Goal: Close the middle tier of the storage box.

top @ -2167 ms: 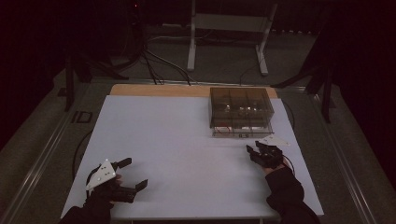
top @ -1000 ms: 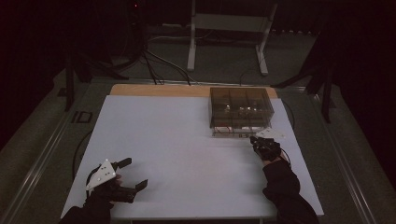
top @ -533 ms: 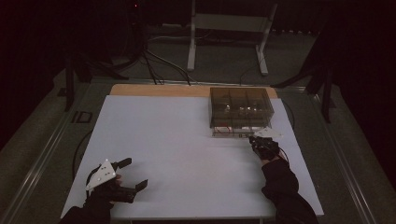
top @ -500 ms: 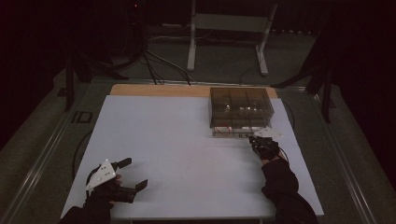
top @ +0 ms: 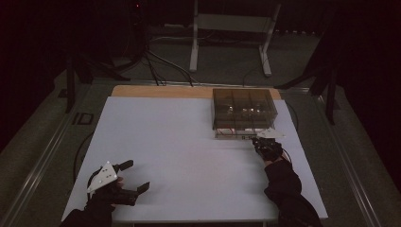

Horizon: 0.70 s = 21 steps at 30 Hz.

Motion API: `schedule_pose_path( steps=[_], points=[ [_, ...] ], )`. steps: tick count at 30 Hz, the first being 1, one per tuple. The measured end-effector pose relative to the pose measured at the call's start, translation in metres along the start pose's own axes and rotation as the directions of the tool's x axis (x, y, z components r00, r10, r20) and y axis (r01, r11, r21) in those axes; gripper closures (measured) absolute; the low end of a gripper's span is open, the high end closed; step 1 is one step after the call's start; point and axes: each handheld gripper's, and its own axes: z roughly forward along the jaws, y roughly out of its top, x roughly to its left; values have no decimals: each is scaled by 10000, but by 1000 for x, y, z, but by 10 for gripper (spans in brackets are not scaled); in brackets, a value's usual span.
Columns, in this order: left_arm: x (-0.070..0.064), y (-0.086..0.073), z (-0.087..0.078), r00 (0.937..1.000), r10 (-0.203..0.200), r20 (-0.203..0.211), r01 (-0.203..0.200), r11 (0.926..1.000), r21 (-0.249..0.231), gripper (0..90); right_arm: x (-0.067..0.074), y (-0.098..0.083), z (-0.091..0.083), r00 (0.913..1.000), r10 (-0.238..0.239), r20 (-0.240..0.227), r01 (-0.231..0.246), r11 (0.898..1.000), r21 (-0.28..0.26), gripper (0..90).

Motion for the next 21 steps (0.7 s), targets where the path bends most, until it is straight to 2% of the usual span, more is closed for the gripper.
schedule_pose_path(
  steps=[21],
  points=[
    [0, 0, 0, 10000, -17, -5, 17, 10000, 0, 11, -1, 2, 3, 10000, 11, -27, -11, 10000, -14, 900]
  ],
)
